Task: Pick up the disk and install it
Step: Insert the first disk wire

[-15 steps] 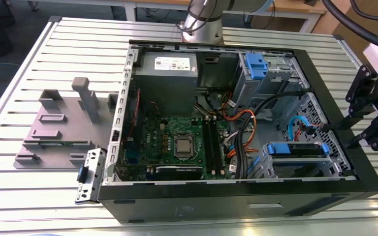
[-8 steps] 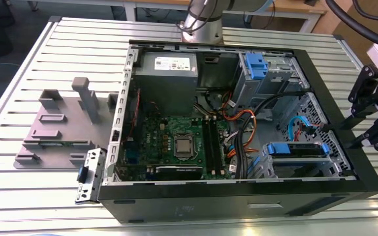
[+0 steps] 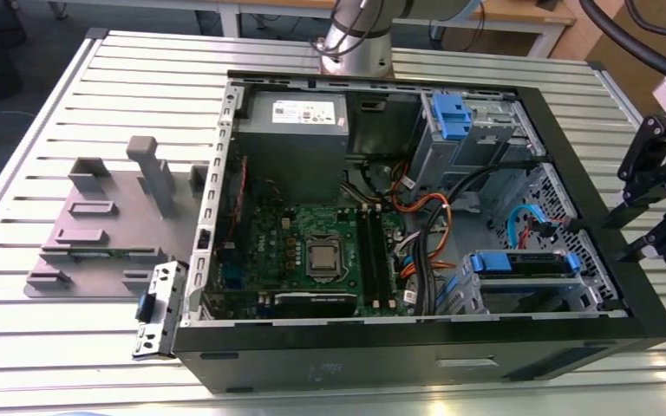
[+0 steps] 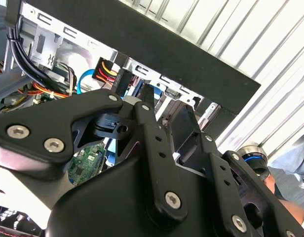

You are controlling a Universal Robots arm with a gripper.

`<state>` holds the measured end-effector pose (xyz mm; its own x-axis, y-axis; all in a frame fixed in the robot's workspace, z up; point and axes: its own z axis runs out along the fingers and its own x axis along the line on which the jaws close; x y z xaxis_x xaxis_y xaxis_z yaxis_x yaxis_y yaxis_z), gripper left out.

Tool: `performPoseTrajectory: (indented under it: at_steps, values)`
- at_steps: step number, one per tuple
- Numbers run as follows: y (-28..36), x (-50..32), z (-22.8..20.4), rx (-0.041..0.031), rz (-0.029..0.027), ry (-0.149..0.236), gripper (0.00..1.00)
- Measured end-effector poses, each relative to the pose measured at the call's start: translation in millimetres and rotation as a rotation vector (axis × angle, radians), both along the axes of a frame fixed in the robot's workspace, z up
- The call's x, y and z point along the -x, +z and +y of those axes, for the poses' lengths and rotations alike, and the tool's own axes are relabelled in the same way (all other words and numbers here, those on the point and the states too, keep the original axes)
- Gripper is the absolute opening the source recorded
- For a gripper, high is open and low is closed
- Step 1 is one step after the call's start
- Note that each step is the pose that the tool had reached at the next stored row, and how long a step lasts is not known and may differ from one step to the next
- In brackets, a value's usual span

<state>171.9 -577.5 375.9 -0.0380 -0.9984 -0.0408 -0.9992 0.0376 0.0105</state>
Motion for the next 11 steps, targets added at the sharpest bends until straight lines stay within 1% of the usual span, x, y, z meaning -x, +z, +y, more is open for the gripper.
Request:
performPoseTrajectory:
  at_steps: [11]
  values:
    - [-0.2,-5.5,0.2,0.0000,0.0000,0.000,0.41]
